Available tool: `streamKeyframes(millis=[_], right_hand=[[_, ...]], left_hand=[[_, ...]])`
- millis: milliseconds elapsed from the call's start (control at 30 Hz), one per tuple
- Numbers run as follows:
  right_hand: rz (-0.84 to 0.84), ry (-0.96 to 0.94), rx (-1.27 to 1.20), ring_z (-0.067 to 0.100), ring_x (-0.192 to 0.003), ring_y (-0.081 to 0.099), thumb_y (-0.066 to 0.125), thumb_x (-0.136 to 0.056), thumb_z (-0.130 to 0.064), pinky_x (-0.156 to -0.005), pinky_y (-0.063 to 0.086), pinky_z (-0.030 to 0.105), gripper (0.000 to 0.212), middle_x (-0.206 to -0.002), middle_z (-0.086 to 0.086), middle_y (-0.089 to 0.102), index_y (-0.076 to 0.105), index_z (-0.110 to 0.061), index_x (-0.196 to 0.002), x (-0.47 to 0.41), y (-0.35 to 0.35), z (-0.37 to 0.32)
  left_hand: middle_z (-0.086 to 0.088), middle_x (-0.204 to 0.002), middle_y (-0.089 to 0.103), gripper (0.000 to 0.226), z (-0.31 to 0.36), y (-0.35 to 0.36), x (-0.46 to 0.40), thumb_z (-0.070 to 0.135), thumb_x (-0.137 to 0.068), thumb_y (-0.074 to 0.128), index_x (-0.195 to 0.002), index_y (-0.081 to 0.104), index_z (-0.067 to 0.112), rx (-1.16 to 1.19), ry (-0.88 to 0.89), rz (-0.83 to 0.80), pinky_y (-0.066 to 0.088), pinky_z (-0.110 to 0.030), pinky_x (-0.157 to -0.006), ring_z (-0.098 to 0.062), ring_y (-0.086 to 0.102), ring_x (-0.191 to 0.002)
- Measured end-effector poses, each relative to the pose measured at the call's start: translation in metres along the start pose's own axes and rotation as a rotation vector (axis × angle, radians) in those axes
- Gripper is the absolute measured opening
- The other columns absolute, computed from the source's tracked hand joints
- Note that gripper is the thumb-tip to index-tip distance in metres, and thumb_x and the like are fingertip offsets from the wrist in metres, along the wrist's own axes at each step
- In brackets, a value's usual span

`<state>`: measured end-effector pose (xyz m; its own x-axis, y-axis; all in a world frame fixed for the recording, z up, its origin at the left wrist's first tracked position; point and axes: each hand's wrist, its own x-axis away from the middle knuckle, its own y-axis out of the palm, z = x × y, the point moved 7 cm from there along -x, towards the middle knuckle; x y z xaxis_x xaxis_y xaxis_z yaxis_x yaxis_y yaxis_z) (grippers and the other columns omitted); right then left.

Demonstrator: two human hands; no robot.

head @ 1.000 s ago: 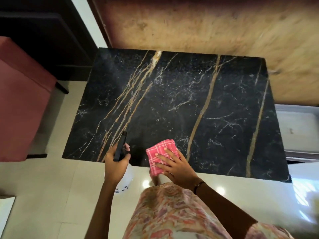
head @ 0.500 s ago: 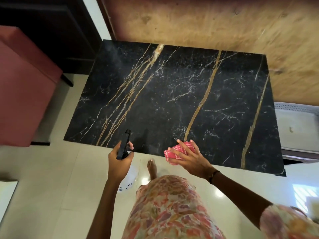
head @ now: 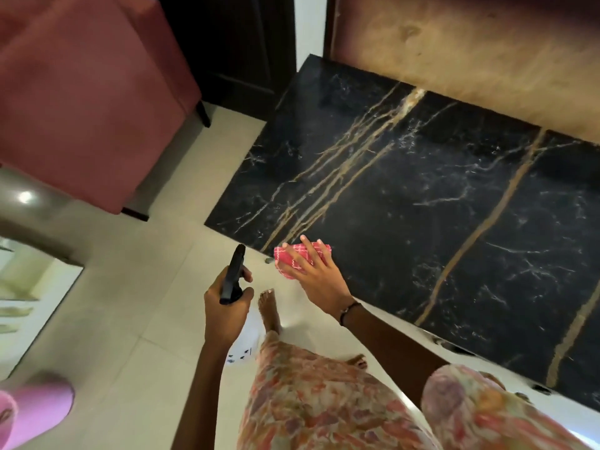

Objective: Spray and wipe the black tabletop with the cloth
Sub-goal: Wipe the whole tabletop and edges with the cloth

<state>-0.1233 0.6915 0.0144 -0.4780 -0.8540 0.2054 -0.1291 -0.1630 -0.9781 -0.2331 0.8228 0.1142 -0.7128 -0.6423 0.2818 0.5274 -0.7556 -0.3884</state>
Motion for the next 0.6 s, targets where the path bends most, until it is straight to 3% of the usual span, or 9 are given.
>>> streamKeyframes(millis=[67,167,267,400,500,600], right_hand=[[0.009,-0.001,-0.001,0.042,-0.144,0.012,0.070,-0.083,-0.015,-0.115,0.013,0.060,0.088,-0.159,0.008,0.017,0.016,-0.030,-0.150,-0.030,-0.005,-0.014],[0.012,-0.015,-0.011,0.042,-0.143,0.016,0.074,-0.078,-0.018,-0.115,0.016,0.058,0.092,-0.158,0.009,0.021,0.017,-0.029,-0.149,-0.071,-0.013,-0.035],[0.041,-0.034,-0.048,0.040,-0.143,0.020,0.073,-0.078,-0.019,-0.115,0.017,0.056,0.087,-0.156,0.007,0.026,0.022,-0.029,-0.148,-0.114,-0.020,-0.056],[0.109,-0.025,-0.110,0.038,-0.141,0.027,0.069,-0.081,-0.027,-0.116,0.020,0.053,0.071,-0.153,0.006,0.034,0.034,-0.030,-0.142,-0.165,-0.026,-0.077],[0.137,0.008,-0.191,0.032,-0.142,0.026,0.055,-0.091,-0.042,-0.118,0.015,0.049,0.052,-0.152,0.002,0.035,0.040,-0.030,-0.140,-0.190,-0.031,-0.077],[0.125,0.024,-0.240,0.028,-0.142,0.027,0.039,-0.097,-0.048,-0.119,0.006,0.048,0.043,-0.150,-0.001,0.038,0.043,-0.032,-0.138,-0.210,-0.041,-0.063]], left_hand=[[-0.024,-0.073,0.055,0.037,-0.002,-0.020,-0.018,-0.015,-0.075,0.055,-0.077,0.057,0.022,-0.015,-0.004,0.013,0.040,-0.035,-0.052,-0.039,0.043,-0.050],[-0.014,-0.075,0.057,0.041,-0.006,-0.048,-0.049,-0.010,-0.074,0.057,-0.080,0.056,0.030,-0.043,0.009,0.016,0.043,-0.039,-0.051,-0.039,0.047,-0.052],[-0.004,-0.075,0.057,0.032,-0.010,-0.073,-0.084,0.002,-0.070,0.055,-0.081,0.056,0.032,-0.051,0.029,0.024,0.040,-0.036,-0.049,-0.037,0.046,-0.050],[-0.003,-0.077,0.056,0.048,-0.017,-0.097,-0.130,-0.002,-0.070,0.054,-0.079,0.055,0.045,-0.021,0.036,0.026,0.038,-0.029,-0.050,-0.031,0.043,-0.049],[-0.003,-0.078,0.056,0.058,-0.018,-0.109,-0.160,0.004,-0.067,0.049,-0.085,0.051,0.059,-0.024,0.059,0.017,0.038,-0.030,-0.050,-0.030,0.042,-0.048],[-0.005,-0.074,0.055,0.048,-0.023,-0.110,-0.187,0.004,-0.067,0.050,-0.084,0.055,0.048,-0.015,0.037,-0.019,0.036,-0.029,-0.053,-0.031,0.040,-0.049]])
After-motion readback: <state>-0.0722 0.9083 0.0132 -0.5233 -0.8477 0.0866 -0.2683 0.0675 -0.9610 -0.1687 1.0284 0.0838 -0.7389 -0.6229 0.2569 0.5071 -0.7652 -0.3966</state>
